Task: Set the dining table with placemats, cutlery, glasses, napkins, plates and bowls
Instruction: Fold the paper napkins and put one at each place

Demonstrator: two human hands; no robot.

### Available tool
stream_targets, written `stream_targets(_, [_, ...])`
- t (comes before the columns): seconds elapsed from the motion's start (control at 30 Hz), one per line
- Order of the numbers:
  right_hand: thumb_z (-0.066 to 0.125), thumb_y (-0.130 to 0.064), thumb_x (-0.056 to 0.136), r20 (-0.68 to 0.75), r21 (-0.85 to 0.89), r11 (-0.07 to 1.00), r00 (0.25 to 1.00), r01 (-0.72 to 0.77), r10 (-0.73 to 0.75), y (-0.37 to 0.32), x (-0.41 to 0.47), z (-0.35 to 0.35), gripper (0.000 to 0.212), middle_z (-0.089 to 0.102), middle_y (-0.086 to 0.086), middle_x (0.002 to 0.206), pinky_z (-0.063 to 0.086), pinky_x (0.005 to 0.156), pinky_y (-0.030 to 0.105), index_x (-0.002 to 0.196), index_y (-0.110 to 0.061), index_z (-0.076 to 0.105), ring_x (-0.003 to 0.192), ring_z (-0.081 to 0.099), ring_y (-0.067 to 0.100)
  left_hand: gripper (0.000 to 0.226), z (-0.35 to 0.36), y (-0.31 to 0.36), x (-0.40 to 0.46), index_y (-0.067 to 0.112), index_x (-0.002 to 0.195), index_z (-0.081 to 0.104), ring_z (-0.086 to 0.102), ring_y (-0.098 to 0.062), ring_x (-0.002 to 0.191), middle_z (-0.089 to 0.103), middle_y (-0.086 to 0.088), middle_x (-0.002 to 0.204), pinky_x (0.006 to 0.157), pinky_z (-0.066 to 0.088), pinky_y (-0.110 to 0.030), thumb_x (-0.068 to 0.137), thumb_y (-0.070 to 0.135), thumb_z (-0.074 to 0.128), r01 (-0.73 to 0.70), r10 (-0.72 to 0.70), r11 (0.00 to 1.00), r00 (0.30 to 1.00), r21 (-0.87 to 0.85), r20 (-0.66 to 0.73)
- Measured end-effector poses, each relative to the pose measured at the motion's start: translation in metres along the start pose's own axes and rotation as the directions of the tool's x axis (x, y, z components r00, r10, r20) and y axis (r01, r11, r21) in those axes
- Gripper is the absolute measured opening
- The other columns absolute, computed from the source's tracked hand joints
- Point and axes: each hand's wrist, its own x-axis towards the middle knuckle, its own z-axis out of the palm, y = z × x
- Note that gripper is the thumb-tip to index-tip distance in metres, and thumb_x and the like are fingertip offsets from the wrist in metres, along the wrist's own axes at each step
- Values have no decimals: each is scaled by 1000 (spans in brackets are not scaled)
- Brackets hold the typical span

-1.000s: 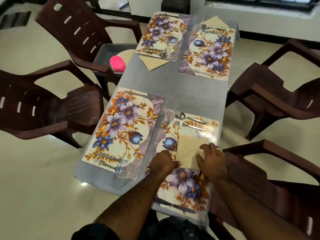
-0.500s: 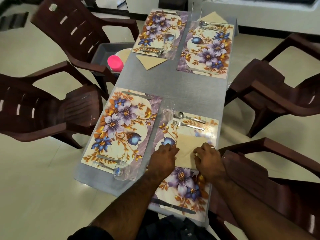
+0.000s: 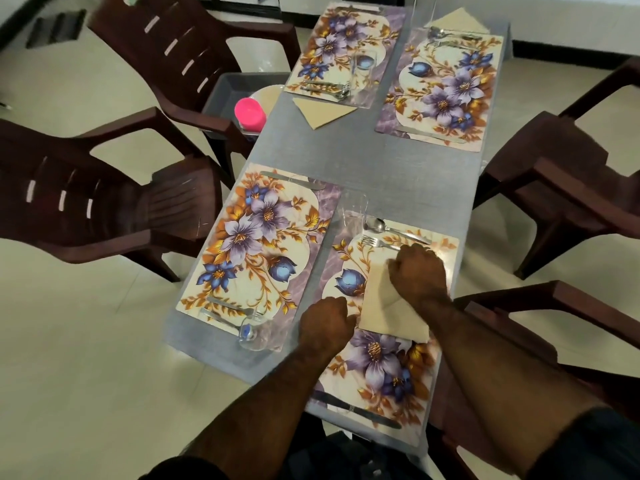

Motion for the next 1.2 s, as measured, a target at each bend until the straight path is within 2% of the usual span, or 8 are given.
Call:
stream_targets(0.1, [65,-37,92,18,79,997,1000,-26,24,21,-6,-5,30,67,16,109,54,81,45,106,-11,68,96,65,39,45,-3,9,5,24,121,68,67,-21,107,72,1,119,88,52,-34,96,60,61,-12,6,994,998,-113,-57])
stream_targets(0.27, [72,-54,83,246,100,995,969,-30,5,37,-19,-2,46,64,-1,121,43,97,46,117,-27,60,113,61,29,55,-9,23,16,26,131,64,67,-24,114,71,1,126,95,54,-37,89,61,69,-33,37,995,998,-97,45])
stream_targets(0.43, [81,-45,80,440,197,976,898,-87,-9,44,-25,-3,29,62,-2,96,50,76,34,71,-32,56,96,65,24,47,-6,17,12,26,132,67,67,-21,115,72,2,128,99,53,-35,95,55,65,15,-20,993,999,-116,-38])
stream_targets(0.57, [84,-35,84,338,459,848,935,-266,110,47,-41,1,27,65,0,80,37,61,30,77,-19,63,77,61,20,43,-15,13,5,26,129,68,70,-21,109,74,2,123,93,54,-33,97,53,62,-11,-16,987,986,-158,-168])
stream_targets(0.7, [84,-34,85,348,581,653,874,-486,340,46,-60,11,29,70,8,79,54,68,39,78,-10,68,77,68,30,43,-24,14,2,25,132,65,71,-21,109,72,1,128,93,56,-36,97,49,66,-28,-20,977,975,-209,-222])
stream_targets(0.83, [80,-48,85,318,492,722,872,-487,372,38,-80,12,41,67,1,75,40,59,30,78,-13,61,75,65,24,53,-20,10,2,26,142,59,62,-25,122,65,-2,137,98,54,-39,98,55,60,-133,106,985,970,-112,-219])
stream_targets(1.0, [81,-51,82,91,361,842,913,-402,397,34,-71,3,52,67,12,110,51,79,38,112,-13,61,100,66,36,53,-17,2,11,33,148,56,51,-27,126,56,-6,141,105,46,-43,99,55,56,-286,294,954,952,88,-85])
stream_targets(1.2, [79,-47,80,201,301,857,906,-419,373,33,-42,-3,44,71,12,110,55,81,37,107,-14,74,98,68,32,57,-20,-4,19,32,148,56,49,-28,130,55,-4,148,110,43,-47,98,59,53,-296,295,953,955,67,21])
